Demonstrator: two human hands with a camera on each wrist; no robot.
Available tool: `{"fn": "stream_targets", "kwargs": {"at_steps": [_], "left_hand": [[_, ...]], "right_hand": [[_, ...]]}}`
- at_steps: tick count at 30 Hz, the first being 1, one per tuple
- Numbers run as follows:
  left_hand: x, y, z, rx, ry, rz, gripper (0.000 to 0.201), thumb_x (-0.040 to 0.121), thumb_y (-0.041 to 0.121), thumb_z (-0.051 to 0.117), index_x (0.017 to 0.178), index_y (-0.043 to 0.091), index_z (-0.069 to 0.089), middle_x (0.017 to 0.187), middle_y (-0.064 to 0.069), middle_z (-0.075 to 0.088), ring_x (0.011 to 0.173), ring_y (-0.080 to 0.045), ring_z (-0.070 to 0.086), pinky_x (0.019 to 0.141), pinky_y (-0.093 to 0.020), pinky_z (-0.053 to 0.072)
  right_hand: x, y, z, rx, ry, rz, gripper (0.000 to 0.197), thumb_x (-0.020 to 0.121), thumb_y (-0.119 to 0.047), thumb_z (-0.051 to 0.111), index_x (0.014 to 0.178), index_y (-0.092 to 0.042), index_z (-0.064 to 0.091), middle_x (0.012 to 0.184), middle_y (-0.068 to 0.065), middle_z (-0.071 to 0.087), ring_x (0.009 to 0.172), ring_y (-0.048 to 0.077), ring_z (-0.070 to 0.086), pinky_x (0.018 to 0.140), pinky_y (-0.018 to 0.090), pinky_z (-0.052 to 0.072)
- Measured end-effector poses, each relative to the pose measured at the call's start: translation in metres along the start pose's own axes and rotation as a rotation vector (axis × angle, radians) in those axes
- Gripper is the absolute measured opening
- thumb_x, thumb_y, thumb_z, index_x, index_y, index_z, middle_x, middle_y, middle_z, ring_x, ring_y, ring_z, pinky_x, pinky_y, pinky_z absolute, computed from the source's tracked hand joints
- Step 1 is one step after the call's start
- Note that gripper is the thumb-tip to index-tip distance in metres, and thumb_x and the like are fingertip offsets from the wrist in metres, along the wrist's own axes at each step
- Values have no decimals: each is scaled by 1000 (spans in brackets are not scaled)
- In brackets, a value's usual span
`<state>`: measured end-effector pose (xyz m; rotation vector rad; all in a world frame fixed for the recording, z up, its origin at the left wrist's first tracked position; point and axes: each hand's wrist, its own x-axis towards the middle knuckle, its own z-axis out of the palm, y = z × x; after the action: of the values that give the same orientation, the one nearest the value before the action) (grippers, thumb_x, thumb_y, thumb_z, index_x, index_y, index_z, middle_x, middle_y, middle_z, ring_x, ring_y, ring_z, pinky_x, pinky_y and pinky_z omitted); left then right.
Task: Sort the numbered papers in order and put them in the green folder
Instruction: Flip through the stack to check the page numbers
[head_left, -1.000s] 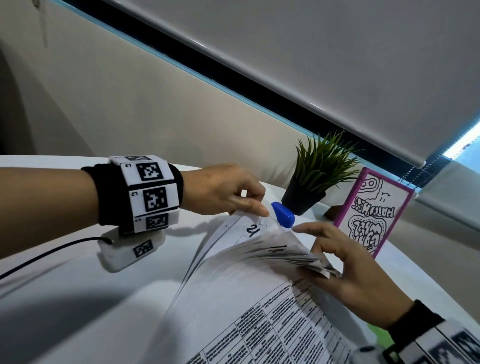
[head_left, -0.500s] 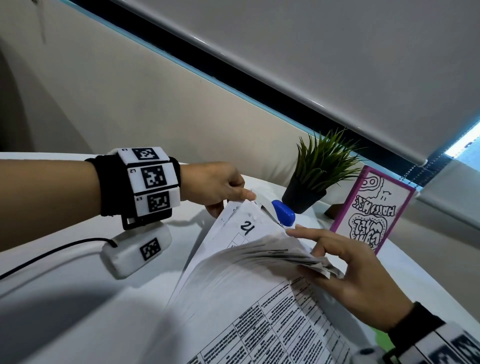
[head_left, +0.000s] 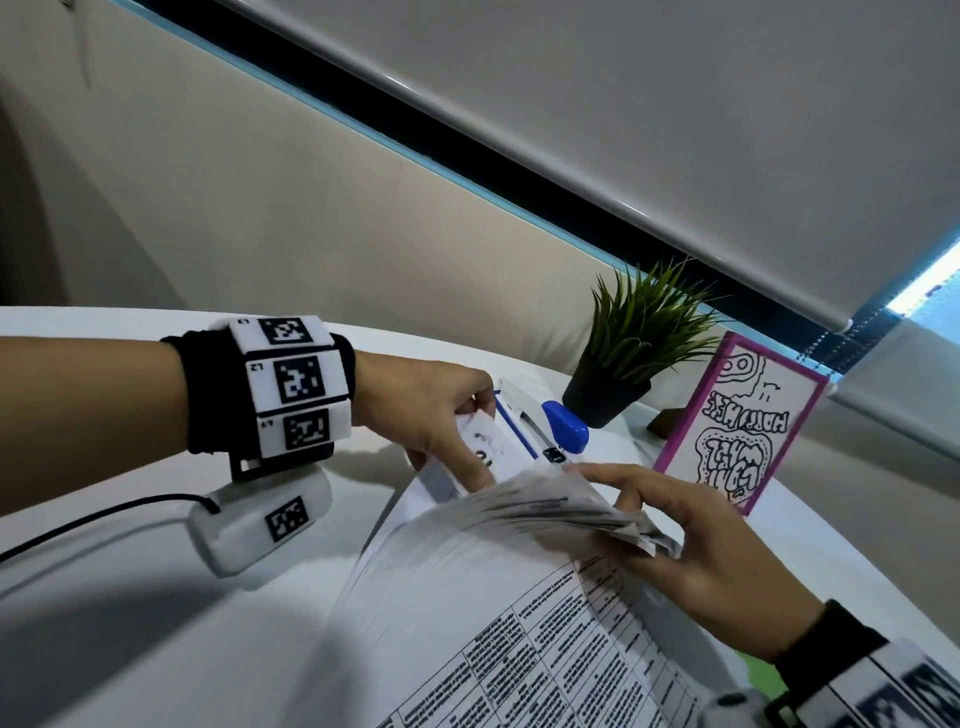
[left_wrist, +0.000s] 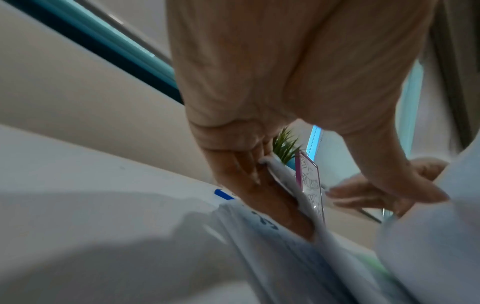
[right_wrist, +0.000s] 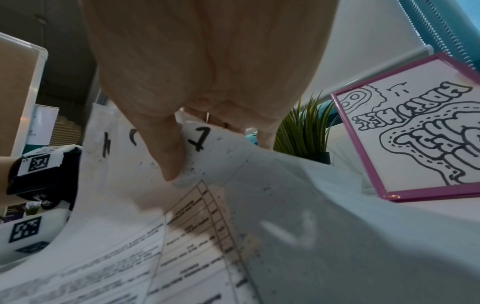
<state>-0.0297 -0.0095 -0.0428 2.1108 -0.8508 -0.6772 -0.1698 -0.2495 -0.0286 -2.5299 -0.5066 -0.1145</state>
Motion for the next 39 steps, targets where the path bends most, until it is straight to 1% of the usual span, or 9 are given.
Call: {"fn": "stream_targets", "kwargs": {"at_steps": [4,9,12,15,19,22,29,34,39], "left_hand": [[0,5,-6,-199,21,91,26,87,39,66,92,14,59,75,6,63,64,-8,57,59,-21,49],[-4,7,-10,-305,-54,249,10,85,4,70,88,11,64,72,-3,60,61,-11,52,64,-24,45],[-9,16,-11,-378,-74,306,6,90,19,66,91,14,70,73,-3,59,66,-12,51,68,-24,45],[-5,17,-14,-374,22,184,26,97,34,53,103,15,69,90,-5,69,71,-17,62,72,-28,55],[8,2,-16,194,115,-60,26,92,34,62,108,13,63,98,-3,72,79,-19,68,77,-32,55],[14,-4,-15,300,98,-107,29,88,31,67,111,15,63,102,-7,73,78,-19,67,77,-31,56],[19,-1,-13,290,106,-100,15,80,29,74,89,18,72,89,-1,75,71,-12,62,68,-24,50],[19,5,-13,261,152,-4,24,71,25,82,74,22,58,79,1,68,61,-12,51,54,-21,36],[14,14,-13,167,141,120,26,72,22,83,74,17,58,68,7,59,59,-11,46,55,-24,35]], "right_hand": [[-1,5,1,19,-21,35,11,86,-8,71,82,-7,61,117,-20,68,108,4,64,87,18,50],[1,4,2,20,26,1,23,83,-6,74,74,-11,53,134,-17,59,122,5,57,89,17,47],[1,3,3,78,42,4,32,79,-3,77,71,-24,55,97,-11,72,86,4,66,69,14,48],[-1,-2,5,117,114,26,32,74,-12,79,77,-34,57,72,-8,67,65,5,62,60,12,45],[-5,1,4,62,107,-7,64,78,-1,78,123,-39,55,73,-2,61,68,16,60,63,23,49],[-5,3,5,-25,61,-102,42,81,-2,75,103,-37,72,79,-4,64,71,15,60,56,29,46],[-6,3,10,45,0,-92,46,67,22,76,88,-19,80,97,-4,71,89,17,70,64,35,57],[-3,1,11,39,64,-106,13,73,-4,79,73,-16,74,105,-7,69,95,16,69,66,26,54],[-1,-2,10,-42,68,-75,23,74,-6,79,69,-25,68,122,-12,63,114,13,62,83,33,54]]}}
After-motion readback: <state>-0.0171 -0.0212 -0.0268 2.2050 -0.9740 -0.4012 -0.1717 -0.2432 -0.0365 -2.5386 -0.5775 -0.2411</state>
